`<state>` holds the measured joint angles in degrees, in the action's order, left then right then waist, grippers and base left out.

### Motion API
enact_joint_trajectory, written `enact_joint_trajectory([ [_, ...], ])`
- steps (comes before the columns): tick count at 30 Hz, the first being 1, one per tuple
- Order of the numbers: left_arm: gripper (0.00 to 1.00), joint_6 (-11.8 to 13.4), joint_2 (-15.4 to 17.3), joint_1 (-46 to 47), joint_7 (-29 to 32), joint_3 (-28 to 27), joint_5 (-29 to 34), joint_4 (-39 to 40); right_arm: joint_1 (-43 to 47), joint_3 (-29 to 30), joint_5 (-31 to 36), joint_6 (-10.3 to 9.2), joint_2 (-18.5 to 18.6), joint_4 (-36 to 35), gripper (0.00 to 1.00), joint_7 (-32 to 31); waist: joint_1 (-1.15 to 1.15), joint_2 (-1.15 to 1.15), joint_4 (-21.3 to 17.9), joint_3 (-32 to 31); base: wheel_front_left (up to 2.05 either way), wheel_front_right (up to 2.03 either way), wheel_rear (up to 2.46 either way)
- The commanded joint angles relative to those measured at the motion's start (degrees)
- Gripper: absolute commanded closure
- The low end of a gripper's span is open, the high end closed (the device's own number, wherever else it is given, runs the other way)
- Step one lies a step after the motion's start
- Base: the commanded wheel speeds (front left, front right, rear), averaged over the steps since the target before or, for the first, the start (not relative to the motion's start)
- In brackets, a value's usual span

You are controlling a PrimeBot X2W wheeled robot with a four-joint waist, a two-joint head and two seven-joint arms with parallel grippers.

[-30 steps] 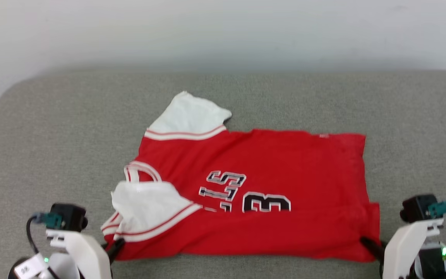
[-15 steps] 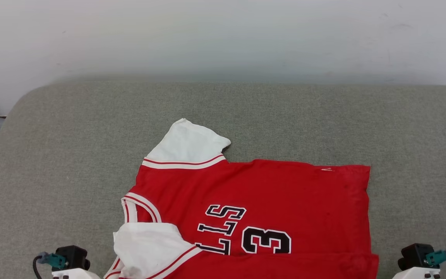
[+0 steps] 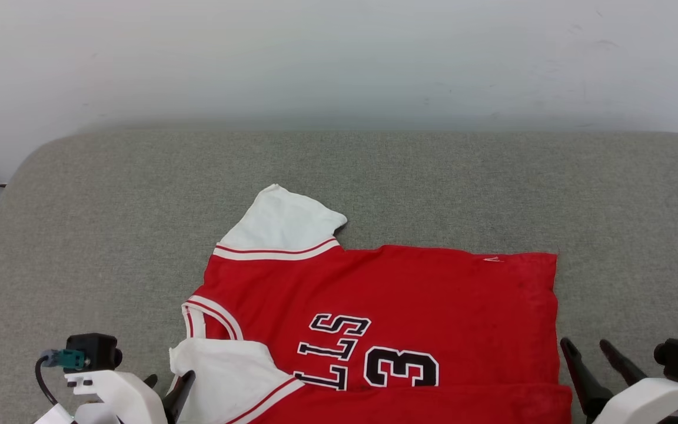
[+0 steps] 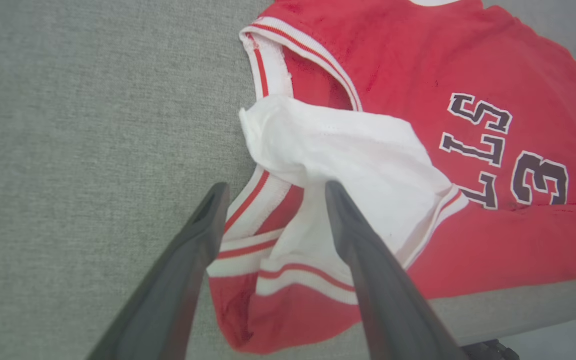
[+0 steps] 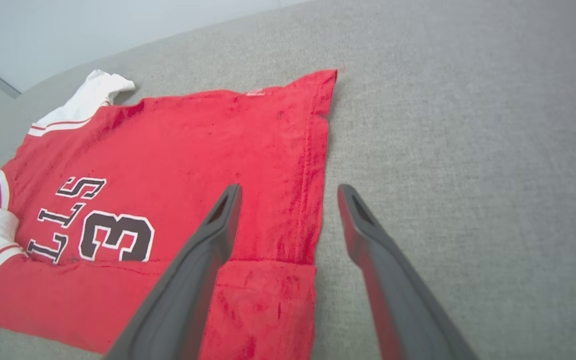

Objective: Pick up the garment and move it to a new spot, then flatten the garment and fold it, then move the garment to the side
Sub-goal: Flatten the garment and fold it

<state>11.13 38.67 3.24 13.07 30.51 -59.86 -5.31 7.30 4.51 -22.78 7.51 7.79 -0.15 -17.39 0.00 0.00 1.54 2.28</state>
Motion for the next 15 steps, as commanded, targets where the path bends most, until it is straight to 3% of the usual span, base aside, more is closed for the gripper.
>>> enact_joint_trajectory([
  [1, 0.00, 0.03, -0.05, 0.90, -0.16, -0.07, 0.21, 0.37, -0.56, 0.08, 0.32, -0.05, -0.42, -0.31, 0.00, 1.36, 0.00, 0.00, 0.04, -0.05, 0.00, 0.00, 0.00],
  [6, 0.00, 1.60, 0.19, 4.23, -4.07, -0.65, 4.73, 2.08, -3.15, 0.67, 4.21, -0.05, -1.26, -1.80, 0.00, 9.19, 0.00, 0.00, -0.05, 0.62, 0.00, 0.00, 0.00],
  [15, 0.00, 2.76, -2.00, 13.49, -12.02, -2.24, 11.43, 0.53, -9.40, -1.34, 10.16, -0.05, -1.50, -6.74, 0.00, 13.26, 0.00, 0.00, -1.68, 7.61, 0.00, 0.00, 0.00],
])
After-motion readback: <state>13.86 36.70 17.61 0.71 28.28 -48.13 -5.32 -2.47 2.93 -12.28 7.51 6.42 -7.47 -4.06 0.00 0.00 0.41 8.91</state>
